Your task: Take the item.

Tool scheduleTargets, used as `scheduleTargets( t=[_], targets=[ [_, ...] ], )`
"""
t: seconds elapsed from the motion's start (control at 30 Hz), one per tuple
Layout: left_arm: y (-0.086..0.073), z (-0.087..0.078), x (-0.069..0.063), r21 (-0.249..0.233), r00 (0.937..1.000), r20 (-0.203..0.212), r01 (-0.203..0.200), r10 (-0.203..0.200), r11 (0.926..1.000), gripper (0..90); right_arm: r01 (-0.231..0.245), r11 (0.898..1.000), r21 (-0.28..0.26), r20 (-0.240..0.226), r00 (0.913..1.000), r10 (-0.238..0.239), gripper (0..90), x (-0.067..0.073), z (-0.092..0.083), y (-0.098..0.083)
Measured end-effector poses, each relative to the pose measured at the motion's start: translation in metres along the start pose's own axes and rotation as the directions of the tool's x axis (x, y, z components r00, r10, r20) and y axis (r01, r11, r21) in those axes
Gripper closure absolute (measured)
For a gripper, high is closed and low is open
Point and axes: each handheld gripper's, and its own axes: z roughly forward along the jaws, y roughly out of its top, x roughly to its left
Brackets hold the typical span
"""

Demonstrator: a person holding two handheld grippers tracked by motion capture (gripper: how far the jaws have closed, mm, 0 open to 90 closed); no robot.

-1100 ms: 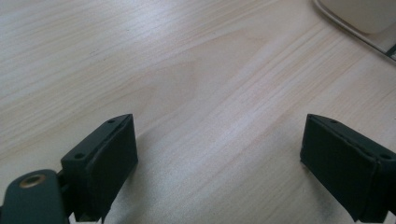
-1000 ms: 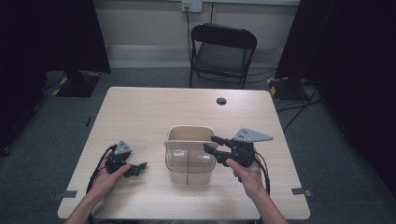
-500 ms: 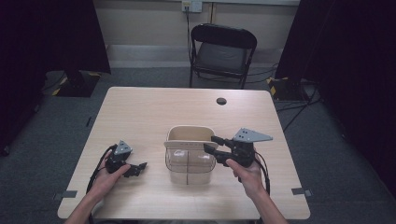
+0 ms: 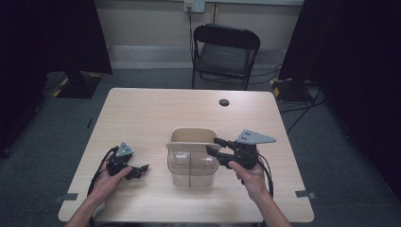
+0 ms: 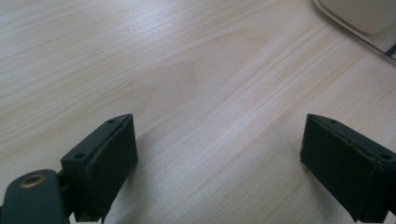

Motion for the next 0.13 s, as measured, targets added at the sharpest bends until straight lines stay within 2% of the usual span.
scheduleTargets(
  t=[0.13],
  targets=[
    [0.0, 0.0, 0.0, 0.0, 1.0, 0.0, -0.001, 0.001, 1.0, 10.2, 0.003, 1.0, 0.001, -0.004, 1.0, -0.003, 52.3, 0.0001, 0.0, -0.0001]
  ],
)
